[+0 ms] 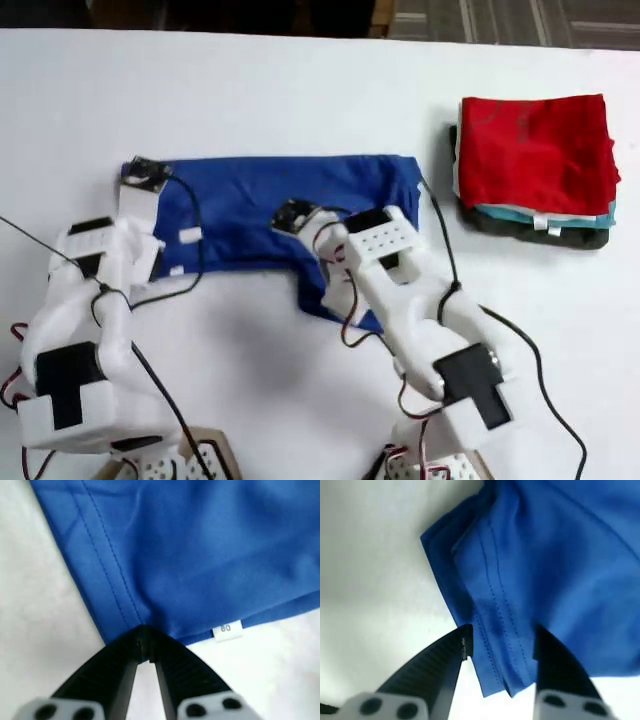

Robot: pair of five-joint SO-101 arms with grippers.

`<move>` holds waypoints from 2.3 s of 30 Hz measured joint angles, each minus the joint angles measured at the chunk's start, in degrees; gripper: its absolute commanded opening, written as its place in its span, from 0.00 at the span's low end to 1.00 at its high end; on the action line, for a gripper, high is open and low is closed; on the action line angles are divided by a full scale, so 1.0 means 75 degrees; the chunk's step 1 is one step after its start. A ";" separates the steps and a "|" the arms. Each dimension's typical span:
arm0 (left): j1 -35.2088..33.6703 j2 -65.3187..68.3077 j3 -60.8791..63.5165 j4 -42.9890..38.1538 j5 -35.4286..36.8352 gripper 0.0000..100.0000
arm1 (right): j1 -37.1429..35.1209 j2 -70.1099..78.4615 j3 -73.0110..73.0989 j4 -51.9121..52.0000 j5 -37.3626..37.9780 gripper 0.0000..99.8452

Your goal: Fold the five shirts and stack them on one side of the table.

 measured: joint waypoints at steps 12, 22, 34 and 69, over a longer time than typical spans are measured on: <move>0.0000 0.0000 0.0023 -0.0070 0.0012 0.03 | -0.0809 0.0949 -0.0070 -0.0152 0.0000 0.18; 0.0000 0.0000 0.0023 -0.0070 0.0012 0.03 | -0.0340 0.1278 -0.0305 -0.0281 -0.0012 0.02; 0.0000 0.0000 0.0023 -0.0070 0.0012 0.03 | 0.0422 0.0375 -0.1758 0.0856 0.0539 0.02; 0.0000 0.0000 0.0047 -0.0070 -0.0012 0.03 | 0.1993 0.7760 -1.5977 0.4067 -0.2473 0.14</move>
